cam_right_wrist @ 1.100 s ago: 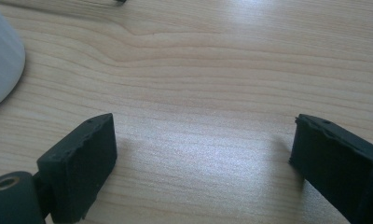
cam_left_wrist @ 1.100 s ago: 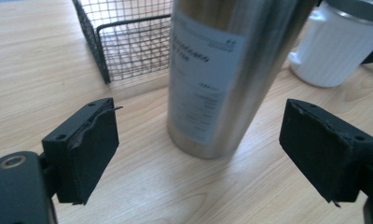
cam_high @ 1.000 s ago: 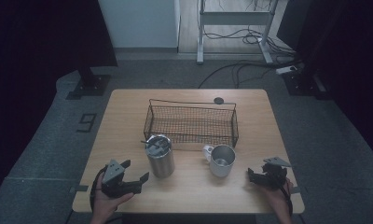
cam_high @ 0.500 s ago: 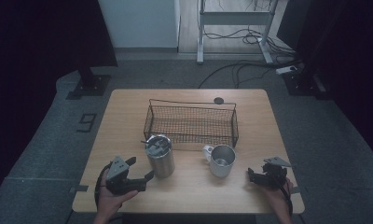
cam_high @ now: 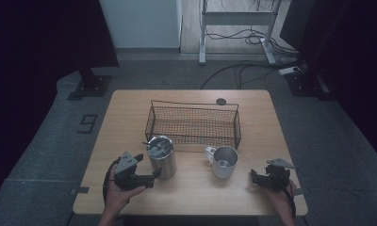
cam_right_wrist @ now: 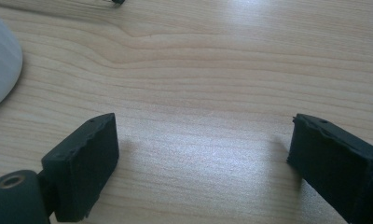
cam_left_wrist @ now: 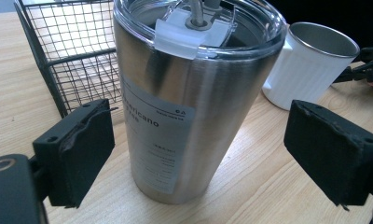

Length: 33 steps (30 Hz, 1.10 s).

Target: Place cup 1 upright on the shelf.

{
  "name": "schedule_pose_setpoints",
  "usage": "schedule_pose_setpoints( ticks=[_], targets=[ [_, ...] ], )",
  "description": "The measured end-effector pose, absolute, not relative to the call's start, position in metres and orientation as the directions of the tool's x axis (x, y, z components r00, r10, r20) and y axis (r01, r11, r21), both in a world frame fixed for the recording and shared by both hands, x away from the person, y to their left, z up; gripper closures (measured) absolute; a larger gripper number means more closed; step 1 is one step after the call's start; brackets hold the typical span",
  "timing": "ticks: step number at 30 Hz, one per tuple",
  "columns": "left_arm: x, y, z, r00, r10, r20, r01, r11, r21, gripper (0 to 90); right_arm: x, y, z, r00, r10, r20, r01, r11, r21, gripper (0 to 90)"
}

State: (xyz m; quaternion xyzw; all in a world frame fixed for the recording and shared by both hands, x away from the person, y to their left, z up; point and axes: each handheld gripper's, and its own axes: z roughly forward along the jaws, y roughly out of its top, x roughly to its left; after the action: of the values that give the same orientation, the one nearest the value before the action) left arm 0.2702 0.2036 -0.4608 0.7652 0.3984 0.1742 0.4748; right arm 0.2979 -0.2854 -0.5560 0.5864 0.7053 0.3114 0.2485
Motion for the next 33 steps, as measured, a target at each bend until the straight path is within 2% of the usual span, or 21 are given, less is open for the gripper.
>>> schedule_pose_setpoints(
  ticks=[14, 33],
  targets=[
    [0.283, 0.194, -0.462, 0.633, 0.765, -0.12, 0.459, -0.246, 0.854, 4.2, 0.298, -0.285, -0.556, -0.186, 0.982, 0.016, 0.673, 0.116, 0.731, 8.4],
    [0.3, 0.181, -0.465, 0.634, 0.769, -0.083, 0.436, -0.268, 0.859, 1.9, 0.298, -0.286, -0.556, -0.185, 0.983, 0.016, 0.672, 0.114, 0.732, 8.6]
  ],
)
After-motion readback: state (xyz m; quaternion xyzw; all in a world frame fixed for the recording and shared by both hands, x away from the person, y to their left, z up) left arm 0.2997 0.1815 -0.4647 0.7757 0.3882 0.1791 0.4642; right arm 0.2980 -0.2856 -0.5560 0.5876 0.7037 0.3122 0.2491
